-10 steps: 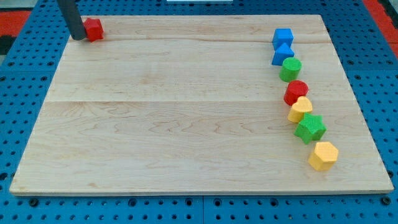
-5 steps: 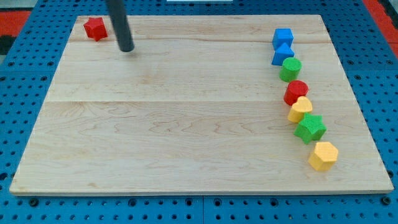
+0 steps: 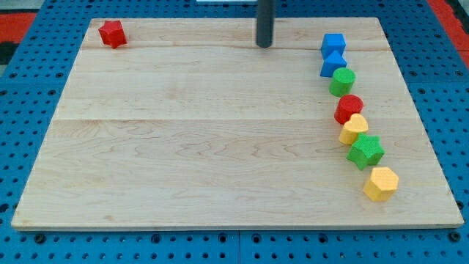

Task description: Move the blue cube closer to the red star

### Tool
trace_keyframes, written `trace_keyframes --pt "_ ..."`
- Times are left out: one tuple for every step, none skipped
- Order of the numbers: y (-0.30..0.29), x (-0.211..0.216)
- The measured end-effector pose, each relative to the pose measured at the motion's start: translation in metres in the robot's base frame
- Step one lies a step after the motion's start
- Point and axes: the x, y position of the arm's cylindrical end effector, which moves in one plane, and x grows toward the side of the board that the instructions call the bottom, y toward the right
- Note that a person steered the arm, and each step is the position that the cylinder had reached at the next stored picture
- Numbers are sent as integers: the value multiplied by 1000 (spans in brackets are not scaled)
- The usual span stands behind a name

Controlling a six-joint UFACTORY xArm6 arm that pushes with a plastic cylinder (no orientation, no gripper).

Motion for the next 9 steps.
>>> trace_keyframes --pt "39 -18" --pt "48 -66" --pt "101 -67" --pt "146 -67" --pt "166 -67" --pt "168 -62" --pt "160 -41" --pt "148 -19" --pt "138 -6"
